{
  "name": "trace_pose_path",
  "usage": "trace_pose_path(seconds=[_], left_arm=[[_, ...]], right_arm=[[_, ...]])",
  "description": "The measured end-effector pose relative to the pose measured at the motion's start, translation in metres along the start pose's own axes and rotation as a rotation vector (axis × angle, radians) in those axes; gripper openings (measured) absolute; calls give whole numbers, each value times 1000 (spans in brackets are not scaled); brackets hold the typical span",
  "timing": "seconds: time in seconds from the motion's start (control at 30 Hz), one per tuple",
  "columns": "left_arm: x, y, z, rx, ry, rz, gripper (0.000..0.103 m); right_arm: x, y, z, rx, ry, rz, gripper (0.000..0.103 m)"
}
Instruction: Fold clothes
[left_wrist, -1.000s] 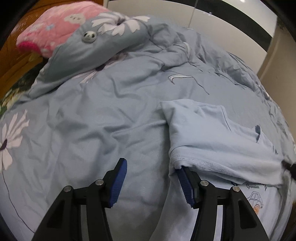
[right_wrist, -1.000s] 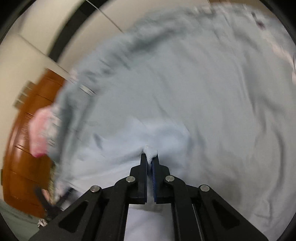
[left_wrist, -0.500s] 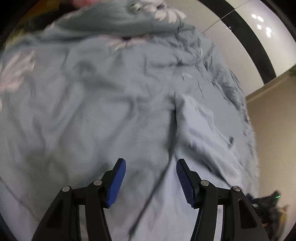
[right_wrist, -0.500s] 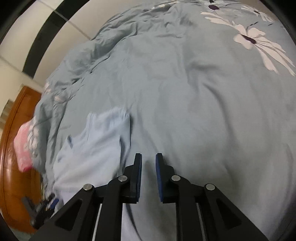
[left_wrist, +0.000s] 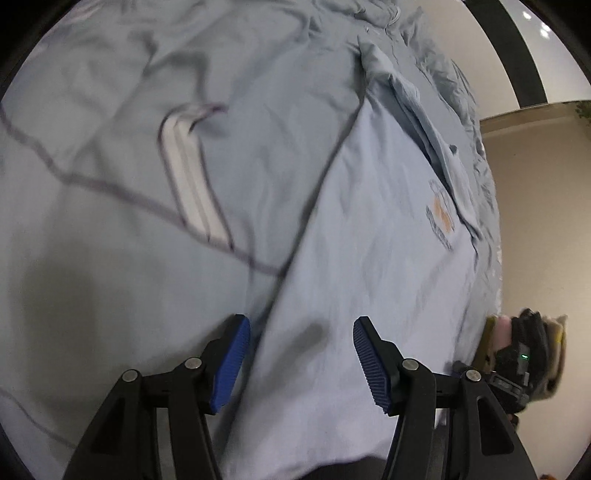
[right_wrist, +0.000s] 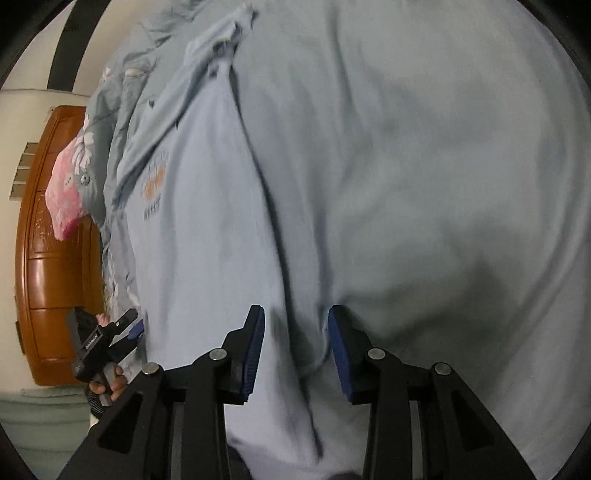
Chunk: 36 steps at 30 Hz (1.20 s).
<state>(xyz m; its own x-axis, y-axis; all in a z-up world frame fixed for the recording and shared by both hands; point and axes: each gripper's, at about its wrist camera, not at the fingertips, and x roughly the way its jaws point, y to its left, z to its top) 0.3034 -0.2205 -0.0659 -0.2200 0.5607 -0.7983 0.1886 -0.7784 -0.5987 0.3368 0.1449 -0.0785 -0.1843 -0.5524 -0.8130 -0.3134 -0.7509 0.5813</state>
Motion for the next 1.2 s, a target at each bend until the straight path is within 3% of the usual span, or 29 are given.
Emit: trace_pose_path(seconds=[0.4,0.5,0.53,0.57,0.6,0.63,0.77,0.9,1.03,1.2], left_arm=[[-10,15,-50,-60,76,-91,59],[-15,17,-60,-69,72,-109,33],[-18,16,-61,-69,54,-111,15],[-21,16,-63,-69,37,-113,5],[-25,15,-65,-68,19,-115,5],[-28,14,-66,-68,2,-117,5],[-49,10,-74,-61,-82,-141,4],[-57,7,-78,-20,-71,-115,4],[-76,-5,-52,-26,-107,-162,4],[-99,-56,16,47,-200,-221,4]], right_arm=[[15,-7,-46,42,143,56,37],[18,-7,-55,38,160,50,33],[18,-6,-58,33,160,38,29],[20,-2,-58,23,157,29,21],[22,5,-57,12,155,22,8],[20,9,-57,1,144,21,5],[-2,17,-63,-43,70,25,3],[-16,20,-72,-99,54,16,2],[-40,27,-58,-84,-26,115,2],[-78,61,-10,-138,-154,218,2]])
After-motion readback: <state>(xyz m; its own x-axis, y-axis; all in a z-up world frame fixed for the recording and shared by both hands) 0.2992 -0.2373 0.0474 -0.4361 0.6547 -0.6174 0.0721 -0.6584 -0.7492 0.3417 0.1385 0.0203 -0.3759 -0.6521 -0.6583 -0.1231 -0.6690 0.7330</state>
